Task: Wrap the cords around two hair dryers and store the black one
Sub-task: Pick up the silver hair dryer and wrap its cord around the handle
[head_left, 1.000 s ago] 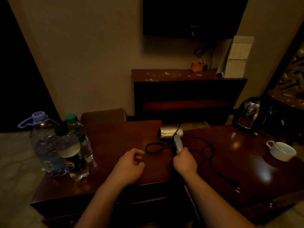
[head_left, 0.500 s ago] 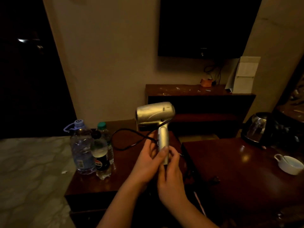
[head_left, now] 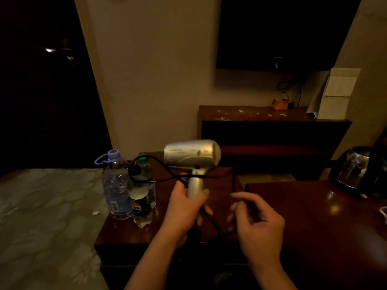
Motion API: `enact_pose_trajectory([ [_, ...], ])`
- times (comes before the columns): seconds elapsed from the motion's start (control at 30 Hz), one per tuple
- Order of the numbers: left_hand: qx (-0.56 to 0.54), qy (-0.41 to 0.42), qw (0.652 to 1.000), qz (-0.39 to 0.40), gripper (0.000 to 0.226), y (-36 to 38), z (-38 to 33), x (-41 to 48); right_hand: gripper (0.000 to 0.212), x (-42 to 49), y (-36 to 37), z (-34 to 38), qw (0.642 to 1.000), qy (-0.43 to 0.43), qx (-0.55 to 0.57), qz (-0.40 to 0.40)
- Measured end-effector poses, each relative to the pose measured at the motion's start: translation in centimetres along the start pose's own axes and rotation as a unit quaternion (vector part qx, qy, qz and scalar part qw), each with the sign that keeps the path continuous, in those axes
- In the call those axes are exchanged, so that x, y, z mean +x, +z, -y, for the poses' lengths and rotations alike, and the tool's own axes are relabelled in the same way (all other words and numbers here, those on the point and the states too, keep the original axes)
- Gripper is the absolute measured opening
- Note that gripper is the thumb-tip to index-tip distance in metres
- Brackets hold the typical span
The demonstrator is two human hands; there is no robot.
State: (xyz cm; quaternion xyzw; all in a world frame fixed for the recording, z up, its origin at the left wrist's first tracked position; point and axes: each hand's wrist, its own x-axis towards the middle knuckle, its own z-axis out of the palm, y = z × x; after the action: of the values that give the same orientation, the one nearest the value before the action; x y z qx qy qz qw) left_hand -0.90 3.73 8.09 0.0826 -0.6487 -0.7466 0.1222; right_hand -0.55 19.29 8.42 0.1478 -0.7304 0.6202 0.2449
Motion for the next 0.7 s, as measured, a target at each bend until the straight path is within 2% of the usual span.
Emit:
enact_pose_trajectory([
  [0.03,0.038,0.008,0.999,0.005,0.032,-0.1,0.2,-0.1,0.025,0.5,-0.1,-0.3,0.999,-0.05,-0.015,0.002],
  [0.07,0.067,0.01,0.998,0.009,0.033,-0.1,0.5,-0.1,0.03,1.0,0.0,-0.4,0.995,-0.089,-0.043,0.032],
  [0.17,0.109,0.003,0.994,0.022,0.038,-0.2,1.2,-0.2,0.045,1.7,0.9,-0.6,0.957,-0.141,-0.184,0.173],
  [0.23,0.129,0.0,0.991,0.031,0.044,-0.4,1.7,-0.3,0.049,1.6,1.5,-0.9,0.936,-0.138,-0.268,0.183],
  [0.27,0.139,-0.002,0.99,0.034,0.047,-0.6,2.0,-0.2,0.052,1.7,1.7,-1.2,0.937,-0.123,-0.279,0.173],
  [0.33,0.148,-0.009,0.988,0.049,0.051,-1.1,2.3,-0.3,0.042,2.2,1.6,-1.9,0.953,-0.095,-0.252,0.142],
  [0.43,0.121,-0.027,0.99,0.067,0.057,-2.1,1.8,-0.5,0.009,3.6,0.8,-3.0,0.986,-0.046,-0.156,0.039],
  [0.5,0.065,-0.055,0.994,0.071,0.059,-2.9,1.4,-0.6,0.008,4.9,-0.3,-3.9,0.996,0.017,-0.077,-0.049],
  [0.6,0.038,-0.078,0.995,0.053,0.061,-4.2,1.4,-0.3,0.017,6.3,-2.2,-4.6,0.972,0.116,0.065,-0.192],
  [0.63,0.035,-0.083,0.994,0.053,0.06,-4.4,1.5,-0.2,0.02,6.5,-2.6,-4.9,0.959,0.153,0.091,-0.221],
  [0.7,0.032,-0.086,0.994,0.06,0.059,-4.5,1.6,-0.1,0.023,6.6,-3.0,-6.3,0.947,0.205,0.099,-0.226],
])
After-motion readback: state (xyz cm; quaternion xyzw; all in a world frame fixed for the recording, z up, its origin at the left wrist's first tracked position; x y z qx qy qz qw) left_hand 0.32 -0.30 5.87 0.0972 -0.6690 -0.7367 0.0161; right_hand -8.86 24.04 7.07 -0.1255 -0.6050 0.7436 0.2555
